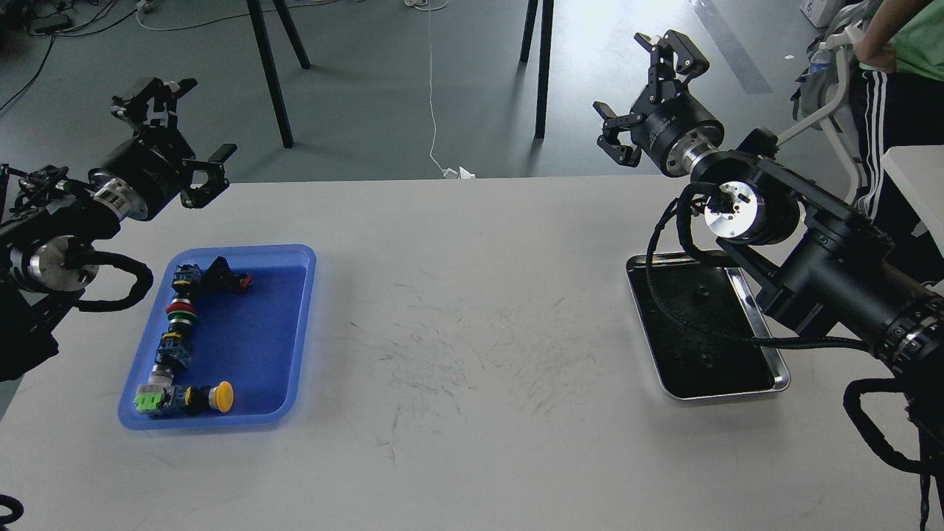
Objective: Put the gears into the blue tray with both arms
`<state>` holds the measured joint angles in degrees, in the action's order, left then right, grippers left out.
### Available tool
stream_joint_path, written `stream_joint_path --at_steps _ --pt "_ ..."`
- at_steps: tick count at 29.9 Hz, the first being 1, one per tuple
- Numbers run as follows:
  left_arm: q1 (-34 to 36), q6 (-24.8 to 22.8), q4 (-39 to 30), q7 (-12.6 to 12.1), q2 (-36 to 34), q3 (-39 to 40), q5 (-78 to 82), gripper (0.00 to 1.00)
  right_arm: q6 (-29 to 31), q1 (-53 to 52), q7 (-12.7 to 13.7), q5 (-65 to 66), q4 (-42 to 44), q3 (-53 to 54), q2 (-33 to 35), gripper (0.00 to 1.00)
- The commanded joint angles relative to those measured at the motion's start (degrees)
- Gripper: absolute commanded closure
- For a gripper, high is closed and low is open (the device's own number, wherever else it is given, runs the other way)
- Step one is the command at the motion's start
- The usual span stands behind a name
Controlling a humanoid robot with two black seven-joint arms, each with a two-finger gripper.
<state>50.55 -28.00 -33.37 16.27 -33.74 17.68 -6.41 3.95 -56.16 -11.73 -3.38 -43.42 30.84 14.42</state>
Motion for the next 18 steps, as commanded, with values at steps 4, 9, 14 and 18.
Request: stream_joint_path --at_steps 4,9,14,18 --pt "0.16 0.0 -0.03 0.08 -0.1 0.07 -0.09 0.01 0.0 0.0 0.04 0.04 0.0 0.01 0.0 0.01" --pt "0.08 0.0 -0.03 -0.1 0.16 -0.1 0.0 0.01 0.0 0.0 0.04 -0.05 0.09 0.01 0.0 0.01" --pt "-0.01 0.0 -0.03 -0.01 0.25 -0.1 0.0 0.01 0.0 0.0 0.04 0.04 0.18 0.01 0.0 0.01" --pt "-0.01 0.0 -0.03 0.16 0.43 -0.1 0.0 0.01 0.0 0.0 0.04 0.04 0.18 0.01 0.0 0.01"
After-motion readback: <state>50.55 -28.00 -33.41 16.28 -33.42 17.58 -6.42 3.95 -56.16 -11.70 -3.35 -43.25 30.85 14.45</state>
